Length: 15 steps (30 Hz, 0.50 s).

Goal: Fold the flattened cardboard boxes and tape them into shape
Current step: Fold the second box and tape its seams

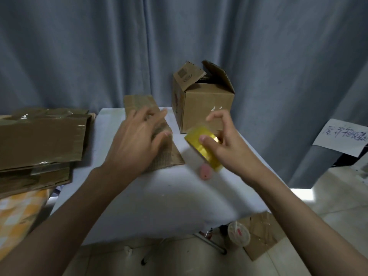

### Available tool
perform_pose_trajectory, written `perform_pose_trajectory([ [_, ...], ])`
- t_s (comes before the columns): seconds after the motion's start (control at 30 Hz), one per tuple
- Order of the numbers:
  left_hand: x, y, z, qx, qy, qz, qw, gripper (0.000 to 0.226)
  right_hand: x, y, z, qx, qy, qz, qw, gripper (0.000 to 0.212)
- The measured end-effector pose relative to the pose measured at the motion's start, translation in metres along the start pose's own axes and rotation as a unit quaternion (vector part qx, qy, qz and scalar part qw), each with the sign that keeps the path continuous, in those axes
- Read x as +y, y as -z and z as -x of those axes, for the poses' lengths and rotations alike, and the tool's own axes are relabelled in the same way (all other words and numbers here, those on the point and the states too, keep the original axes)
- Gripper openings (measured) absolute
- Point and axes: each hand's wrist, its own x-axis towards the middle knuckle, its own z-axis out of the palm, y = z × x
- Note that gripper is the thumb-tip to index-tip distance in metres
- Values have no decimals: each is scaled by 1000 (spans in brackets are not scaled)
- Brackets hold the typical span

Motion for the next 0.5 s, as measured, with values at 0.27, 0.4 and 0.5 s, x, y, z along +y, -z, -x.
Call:
perform_pose_trajectory([
  [0.27,-47,-10,1,-74,12,34,997,49,68,-5,-4,13,-104,315,943,32],
  [0.4,-47,-12,2,-50,6,28,998,46,73,-13,-5,-22,-130,353,926,30],
  [0.5,-46,-14,4,-51,2,6,999,45,63,-19,-11,12,-86,416,905,33],
])
